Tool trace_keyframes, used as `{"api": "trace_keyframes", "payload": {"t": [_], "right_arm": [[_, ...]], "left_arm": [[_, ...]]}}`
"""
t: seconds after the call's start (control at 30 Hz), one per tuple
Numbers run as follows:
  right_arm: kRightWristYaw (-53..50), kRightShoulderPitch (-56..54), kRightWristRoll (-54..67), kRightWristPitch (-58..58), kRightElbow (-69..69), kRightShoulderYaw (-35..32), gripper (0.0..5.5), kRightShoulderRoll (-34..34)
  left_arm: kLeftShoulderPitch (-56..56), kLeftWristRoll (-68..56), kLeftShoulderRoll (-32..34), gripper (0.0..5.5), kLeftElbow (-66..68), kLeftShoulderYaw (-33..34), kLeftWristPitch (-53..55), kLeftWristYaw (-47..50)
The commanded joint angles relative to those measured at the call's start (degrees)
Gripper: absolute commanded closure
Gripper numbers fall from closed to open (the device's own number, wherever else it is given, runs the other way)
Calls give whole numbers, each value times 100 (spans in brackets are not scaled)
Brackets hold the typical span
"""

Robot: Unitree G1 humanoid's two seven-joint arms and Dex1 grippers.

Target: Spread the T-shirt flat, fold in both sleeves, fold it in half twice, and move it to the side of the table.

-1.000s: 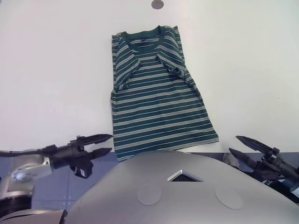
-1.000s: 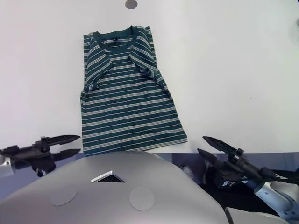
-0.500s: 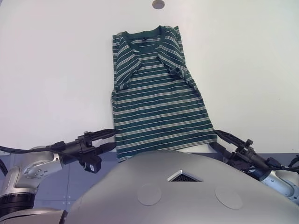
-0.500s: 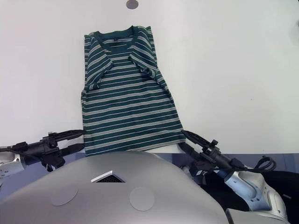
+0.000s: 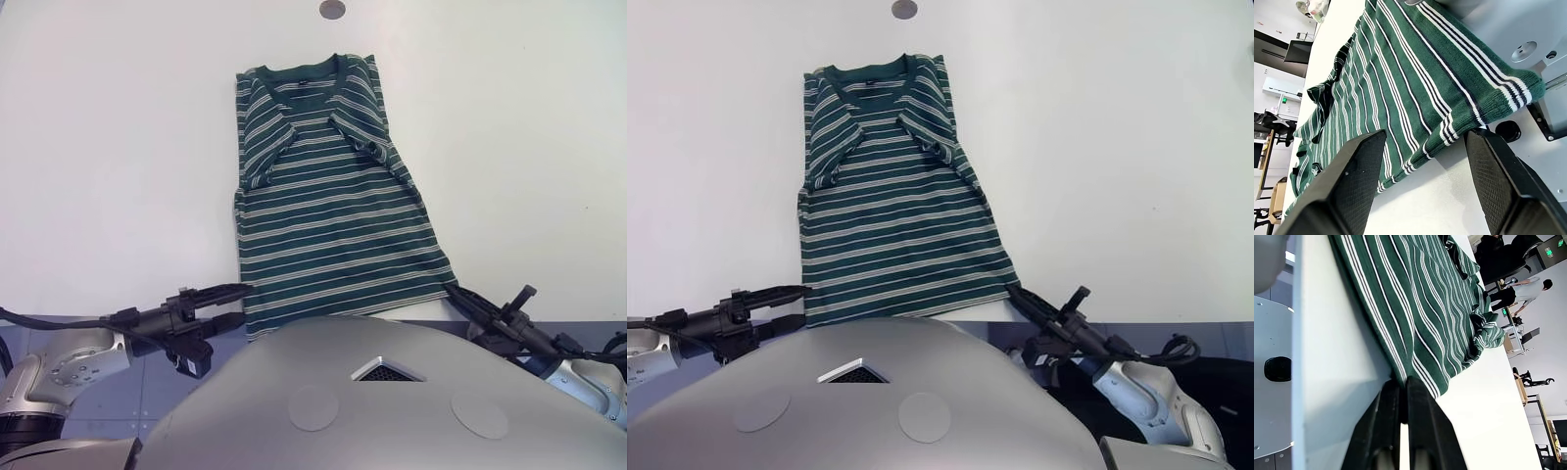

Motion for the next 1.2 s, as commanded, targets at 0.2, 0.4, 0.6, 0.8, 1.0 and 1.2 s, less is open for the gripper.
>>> {"api": "trace_keyframes", "payload": {"t": [0.2, 0.4, 0.6, 0.8, 1.0, 1.2], "right_arm": [[-56, -58, -74, 311, 190, 133, 550, -195], [-191, -70, -122, 394, 185, 263, 550, -182], [-332, -109, -149, 448, 217, 377, 550, -193], [166, -587, 724, 789, 114, 540, 550, -624], [2642, -1380, 4385, 3669, -1961, 539, 550, -2372], [3811, -3842, 6576, 6010, -2736, 705, 550, -3132]], "left_arm": [[134, 309, 235, 406, -37, 89, -15, 224], [86, 347, 317, 516, -5, 58, -96, 367], [33, 468, 290, 547, -21, 92, -158, 478], [68, 427, 242, 547, -7, 34, 15, 599], [-2052, -2674, 929, 547, 487, -1812, 1528, -1173], [-5149, -5354, 415, 547, -1020, -2130, 5400, -2023]]}}
